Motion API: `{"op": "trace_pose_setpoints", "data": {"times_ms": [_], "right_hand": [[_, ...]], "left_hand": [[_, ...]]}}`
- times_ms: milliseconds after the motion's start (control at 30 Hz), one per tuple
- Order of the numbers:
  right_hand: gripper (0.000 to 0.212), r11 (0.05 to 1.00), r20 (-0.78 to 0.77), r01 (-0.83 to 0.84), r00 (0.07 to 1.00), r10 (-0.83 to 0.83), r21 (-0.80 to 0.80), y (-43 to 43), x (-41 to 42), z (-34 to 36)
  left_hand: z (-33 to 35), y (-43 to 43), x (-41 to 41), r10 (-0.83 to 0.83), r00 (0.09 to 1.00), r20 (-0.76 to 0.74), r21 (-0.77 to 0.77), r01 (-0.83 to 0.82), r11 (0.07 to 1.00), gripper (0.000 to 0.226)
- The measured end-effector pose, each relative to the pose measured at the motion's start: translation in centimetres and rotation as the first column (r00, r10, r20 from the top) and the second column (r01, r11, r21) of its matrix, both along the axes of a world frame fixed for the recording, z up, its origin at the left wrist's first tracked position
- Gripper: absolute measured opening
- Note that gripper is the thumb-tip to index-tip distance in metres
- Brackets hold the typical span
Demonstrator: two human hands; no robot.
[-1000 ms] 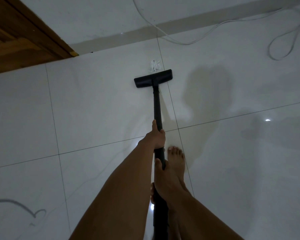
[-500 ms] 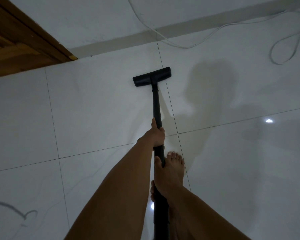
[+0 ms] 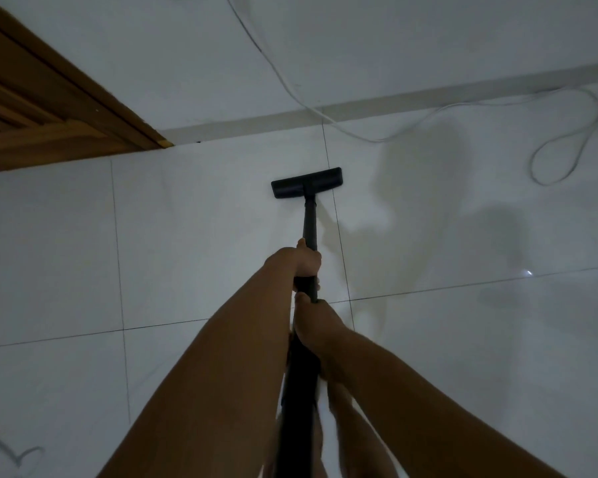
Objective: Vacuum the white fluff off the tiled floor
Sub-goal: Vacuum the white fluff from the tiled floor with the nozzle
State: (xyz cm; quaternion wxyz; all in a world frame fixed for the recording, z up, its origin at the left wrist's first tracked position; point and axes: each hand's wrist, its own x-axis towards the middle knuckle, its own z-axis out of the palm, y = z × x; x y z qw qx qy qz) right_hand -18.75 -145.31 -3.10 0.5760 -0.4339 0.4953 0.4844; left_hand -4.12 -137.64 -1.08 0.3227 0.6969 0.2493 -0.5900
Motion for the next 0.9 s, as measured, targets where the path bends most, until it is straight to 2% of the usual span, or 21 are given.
{"op": "trace_pose_setpoints", "data": {"times_ms": [33, 67, 100, 133, 200, 300, 567, 900], "right_hand": [[0.047, 0.993, -0.011, 0.097, 0.995, -0.096, 0.073, 0.6, 3.1, 9.1], [0.038, 0.992, 0.063, 0.028, 0.997, -0.036, 0.120, 0.8, 5.3, 13.6], [0.035, 0.996, 0.145, -0.064, 0.988, 0.054, 0.067, 0.3, 6.9, 15.7], [0.036, 0.992, 0.169, -0.080, 0.984, 0.063, 0.097, 0.9, 8.0, 16.3], [0.038, 0.998, 0.100, -0.005, 0.995, -0.002, 0.068, 1.4, 9.4, 16.3], [0.040, 0.991, 0.068, -0.132, 0.989, 0.131, 0.002, 1.6, 12.1, 16.5], [0.030, 0.998, 0.015, -0.051, 0.999, 0.050, 0.049, 3.0, 17.5, 17.0], [0.032, 0.997, 0.007, -0.012, 1.000, 0.011, 0.081, 4.1, 20.5, 17.1]], "left_hand": [[0.2, 0.1, 0.7, 0.006, 1.000, -0.004, -0.005, -0.006, 1.000, 0.062], [0.5, 0.3, 1.5, 0.006, 1.000, -0.007, -0.008, -0.006, 1.000, 0.062], [0.7, 0.5, 2.2, 0.005, 1.000, -0.005, -0.009, -0.005, 1.000, 0.061], [0.8, 0.7, 3.0, 0.012, 1.000, -0.003, -0.010, -0.012, 1.000, 0.060], [1.3, 0.8, 4.6, 0.045, 0.999, -0.011, -0.021, -0.045, 0.999, 0.058], [1.5, 1.2, 6.9, 0.046, 0.999, -0.022, -0.022, -0.046, 0.999, 0.052], [1.4, 2.0, 11.9, 0.030, 0.999, 0.011, -0.014, -0.030, 0.999, 0.054], [0.8, 3.2, 15.2, 0.019, 1.000, 0.003, -0.011, -0.019, 1.000, 0.052]]}}
